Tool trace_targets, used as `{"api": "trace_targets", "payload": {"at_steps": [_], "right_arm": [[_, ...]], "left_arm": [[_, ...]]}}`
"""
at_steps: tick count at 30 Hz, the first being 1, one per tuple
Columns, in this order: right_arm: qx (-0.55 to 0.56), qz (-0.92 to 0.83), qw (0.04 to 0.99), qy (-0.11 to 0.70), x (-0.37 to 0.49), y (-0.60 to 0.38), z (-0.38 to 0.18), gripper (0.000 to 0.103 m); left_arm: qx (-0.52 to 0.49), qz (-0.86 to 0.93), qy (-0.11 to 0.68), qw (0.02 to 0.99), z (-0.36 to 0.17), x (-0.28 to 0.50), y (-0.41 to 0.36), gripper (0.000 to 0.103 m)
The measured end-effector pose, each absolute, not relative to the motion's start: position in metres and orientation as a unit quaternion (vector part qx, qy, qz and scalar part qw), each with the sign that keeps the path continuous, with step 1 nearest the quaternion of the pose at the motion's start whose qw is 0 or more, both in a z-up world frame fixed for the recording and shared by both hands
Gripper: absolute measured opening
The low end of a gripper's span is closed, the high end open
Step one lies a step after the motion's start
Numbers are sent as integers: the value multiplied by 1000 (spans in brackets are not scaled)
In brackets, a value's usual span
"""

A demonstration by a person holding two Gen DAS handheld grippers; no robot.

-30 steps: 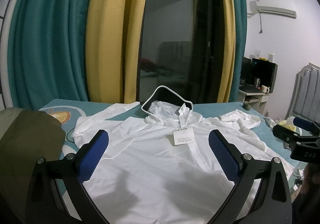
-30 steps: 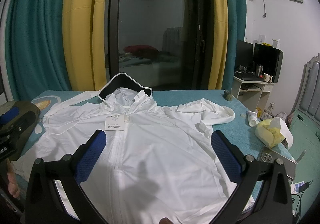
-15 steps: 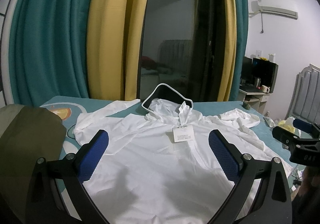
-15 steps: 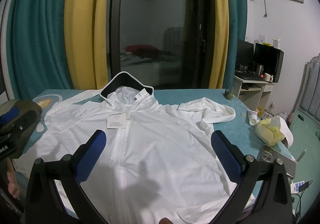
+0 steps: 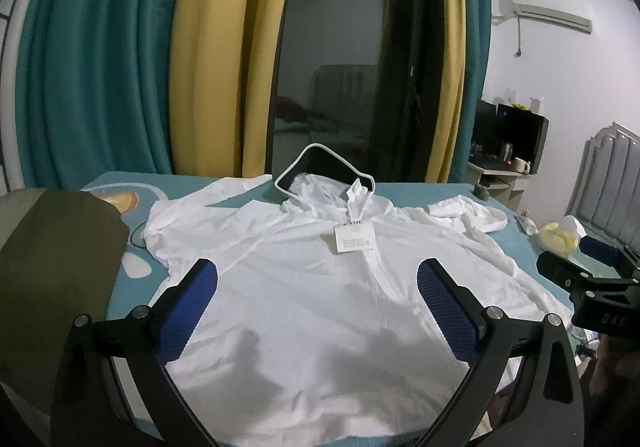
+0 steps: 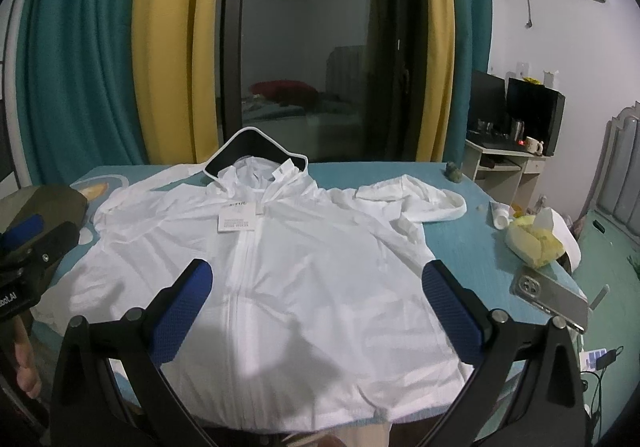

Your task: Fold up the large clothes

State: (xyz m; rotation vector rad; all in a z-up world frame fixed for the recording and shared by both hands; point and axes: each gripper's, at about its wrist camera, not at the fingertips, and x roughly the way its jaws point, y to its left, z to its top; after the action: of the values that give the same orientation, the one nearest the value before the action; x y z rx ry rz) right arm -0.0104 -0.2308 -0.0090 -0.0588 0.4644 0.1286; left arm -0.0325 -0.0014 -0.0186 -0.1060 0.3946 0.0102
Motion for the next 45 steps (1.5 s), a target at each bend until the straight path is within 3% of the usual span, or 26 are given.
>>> {"api": "trace_targets", "payload": {"at_steps": [35, 45], "right_arm": [[-26, 58, 973, 222, -30, -243, -9, 103], [-28, 78, 962, 260, 30, -259, -19, 103]], "left_arm": [[-46, -11, 195, 980, -18, -55, -10, 102], [-56, -34, 218, 974, -29, 1, 11, 102]]}}
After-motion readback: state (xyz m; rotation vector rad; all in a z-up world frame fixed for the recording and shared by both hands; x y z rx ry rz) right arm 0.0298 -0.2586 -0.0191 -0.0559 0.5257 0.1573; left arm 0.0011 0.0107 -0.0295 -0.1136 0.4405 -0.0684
